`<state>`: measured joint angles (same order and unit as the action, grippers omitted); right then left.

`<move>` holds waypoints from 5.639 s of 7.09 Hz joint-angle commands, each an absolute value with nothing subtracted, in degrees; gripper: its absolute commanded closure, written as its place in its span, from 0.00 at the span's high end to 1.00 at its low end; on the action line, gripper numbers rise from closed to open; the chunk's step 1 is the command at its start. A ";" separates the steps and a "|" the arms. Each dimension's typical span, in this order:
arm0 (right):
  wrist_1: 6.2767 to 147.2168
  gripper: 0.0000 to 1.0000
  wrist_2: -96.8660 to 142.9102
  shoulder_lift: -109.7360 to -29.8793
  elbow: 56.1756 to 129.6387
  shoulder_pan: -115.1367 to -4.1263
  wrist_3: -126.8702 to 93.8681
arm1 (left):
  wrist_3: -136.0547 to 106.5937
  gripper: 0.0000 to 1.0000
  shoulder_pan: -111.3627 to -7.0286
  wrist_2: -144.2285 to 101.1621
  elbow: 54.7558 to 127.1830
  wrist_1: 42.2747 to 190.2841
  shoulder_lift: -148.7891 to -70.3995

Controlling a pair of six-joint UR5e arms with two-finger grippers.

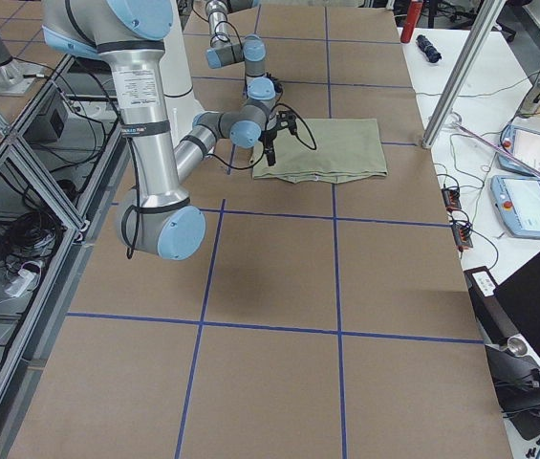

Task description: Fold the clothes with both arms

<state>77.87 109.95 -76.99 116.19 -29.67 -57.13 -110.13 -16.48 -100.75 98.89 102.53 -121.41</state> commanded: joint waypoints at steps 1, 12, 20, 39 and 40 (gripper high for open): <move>77.87 1.00 109.95 -77.08 116.19 -29.71 -57.04 | -110.21 0.94 -16.52 -100.72 98.88 102.39 -121.46; 77.96 1.00 109.95 -77.08 116.10 -29.88 -57.13 | -110.13 0.12 -16.52 -100.20 99.40 102.48 -121.38; 79.97 1.00 102.31 -74.18 114.88 -19.34 -101.67 | -109.86 0.00 -16.52 -100.46 100.63 102.13 -122.26; 83.67 0.01 100.99 -71.28 108.19 -17.40 -105.47 | -109.34 0.00 -16.52 -100.37 100.20 102.22 -122.34; 83.67 0.00 101.07 -71.11 108.19 -17.40 -105.47 | -109.34 0.00 -16.52 -100.37 100.20 102.30 -122.34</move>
<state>83.69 101.00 -71.29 108.18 -17.41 -105.48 -109.34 -16.52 -100.41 100.27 102.23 -122.34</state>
